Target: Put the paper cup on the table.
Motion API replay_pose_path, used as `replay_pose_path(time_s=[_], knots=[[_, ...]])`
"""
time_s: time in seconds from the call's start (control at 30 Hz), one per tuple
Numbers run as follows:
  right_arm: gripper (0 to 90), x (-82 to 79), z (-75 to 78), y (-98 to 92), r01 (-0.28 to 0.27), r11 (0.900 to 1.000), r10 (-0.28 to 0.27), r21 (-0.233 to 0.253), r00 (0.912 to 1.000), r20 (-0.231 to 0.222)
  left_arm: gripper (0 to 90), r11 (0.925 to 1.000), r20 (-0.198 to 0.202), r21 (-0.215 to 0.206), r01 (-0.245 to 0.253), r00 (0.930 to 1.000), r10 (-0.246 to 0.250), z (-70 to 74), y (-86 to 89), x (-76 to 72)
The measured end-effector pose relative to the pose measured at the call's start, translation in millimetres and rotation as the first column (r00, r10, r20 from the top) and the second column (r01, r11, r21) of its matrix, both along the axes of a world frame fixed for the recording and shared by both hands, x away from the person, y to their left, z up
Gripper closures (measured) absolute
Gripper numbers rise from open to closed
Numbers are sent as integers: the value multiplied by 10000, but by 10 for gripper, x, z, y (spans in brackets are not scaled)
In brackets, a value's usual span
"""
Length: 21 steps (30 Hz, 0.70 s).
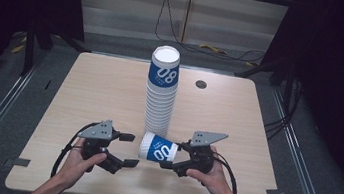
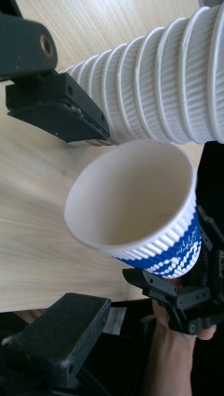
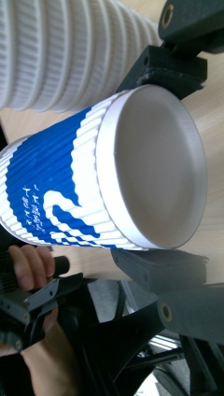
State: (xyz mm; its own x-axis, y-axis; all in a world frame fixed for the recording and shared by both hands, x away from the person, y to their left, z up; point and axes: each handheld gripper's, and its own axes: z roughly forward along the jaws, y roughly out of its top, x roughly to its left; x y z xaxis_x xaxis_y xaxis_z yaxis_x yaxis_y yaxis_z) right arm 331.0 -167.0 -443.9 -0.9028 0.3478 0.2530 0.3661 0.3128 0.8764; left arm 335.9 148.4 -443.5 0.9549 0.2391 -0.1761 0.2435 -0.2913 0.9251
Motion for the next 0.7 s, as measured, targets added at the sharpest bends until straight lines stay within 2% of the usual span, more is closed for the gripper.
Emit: replay_pose_path(time_s=[0.03, 0.17, 0.27, 0.3, 0.37, 0.5, 0.7], knots=[[297, 2, -4, -3, -36, 9999, 36, 124, 10000, -33, 156, 9999, -62, -38, 133, 9999, -134, 1, 0, -1], [296, -11, -9, 2, -174, 9991, 166, 396, 9997, 201, 156, 9998, -60, -155, 88, 9999, -89, 13, 8, -5], [297, -23, -11, 17, -337, 9971, 312, 677, 9988, 380, 156, 9981, -288, -613, -26, 9996, 9, 41, 39, 10], [297, -23, -11, 17, -337, 9971, 312, 677, 9988, 380, 155, 9981, -288, -613, -26, 9996, 9, 41, 39, 10], [297, -30, -23, 39, -524, 9942, 478, 940, 9976, 508, 155, 9960, -515, -888, 123, 9985, -169, 54, 57, 18], [297, -36, -43, 60, -684, 9897, 629, 1254, 9969, 479, 155, 9935, -476, -1130, 166, 9986, -221, 65, 57, 11], [297, -57, -44, 100, -923, 9867, 864, 1338, 9950, 493, 154, 9921, -408, -1222, 290, 9986, -342, 66, 26, 11]])
